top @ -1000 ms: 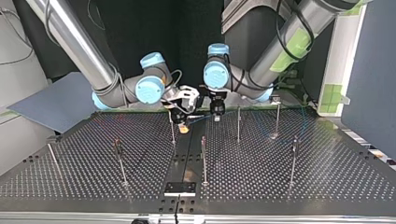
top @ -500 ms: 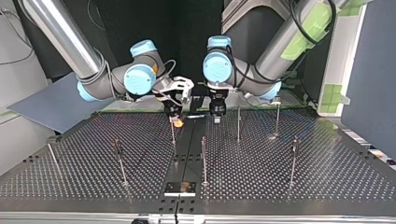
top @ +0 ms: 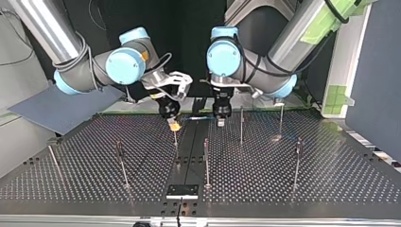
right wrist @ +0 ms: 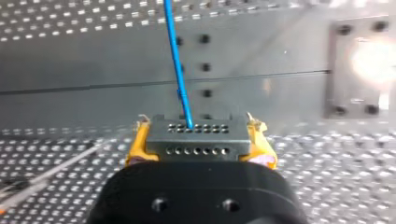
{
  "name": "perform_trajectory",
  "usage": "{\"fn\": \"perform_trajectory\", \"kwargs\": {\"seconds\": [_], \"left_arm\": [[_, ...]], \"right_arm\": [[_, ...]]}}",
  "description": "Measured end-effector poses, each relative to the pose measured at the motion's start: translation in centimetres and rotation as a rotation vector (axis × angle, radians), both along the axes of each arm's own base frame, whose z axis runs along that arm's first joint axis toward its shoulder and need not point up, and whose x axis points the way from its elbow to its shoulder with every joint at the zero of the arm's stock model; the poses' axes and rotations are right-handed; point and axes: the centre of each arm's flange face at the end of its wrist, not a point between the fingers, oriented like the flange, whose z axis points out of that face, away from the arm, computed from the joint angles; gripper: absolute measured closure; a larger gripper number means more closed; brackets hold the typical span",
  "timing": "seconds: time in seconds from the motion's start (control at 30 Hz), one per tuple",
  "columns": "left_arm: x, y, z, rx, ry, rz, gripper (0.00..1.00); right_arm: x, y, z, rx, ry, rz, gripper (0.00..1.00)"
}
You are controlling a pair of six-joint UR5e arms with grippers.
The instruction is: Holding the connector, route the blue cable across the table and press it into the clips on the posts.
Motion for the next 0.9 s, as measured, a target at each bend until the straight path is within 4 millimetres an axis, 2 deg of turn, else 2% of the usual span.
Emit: {"fn": "perform_trajectory", "kwargs": {"seconds": [0.23, 0.57, 0.67, 0.9], "left_arm": [[-0.8, 0.7, 3.4, -0.022, -0.062, 0.025, 1.00], [-1.0, 2.1, 8.6, -0.069, -0.190, 0.003, 1.00], [-0.4, 2.4, 8.7, -0.063, -0.196, 0.004, 1.00], [1.2, 2.7, 7.8, -0.054, -0.194, -0.013, 1.00]], "right_arm": [[-0.8, 1.0, 3.8, -0.046, -0.037, 0.002, 1.00], [-1.8, 2.7, 8.6, -0.110, -0.090, 0.036, 1.00], [-1.9, 2.6, 8.9, -0.117, -0.095, 0.040, 1.00], [-1.9, 1.4, 8.2, -0.109, -0.092, 0.038, 1.00]]}}
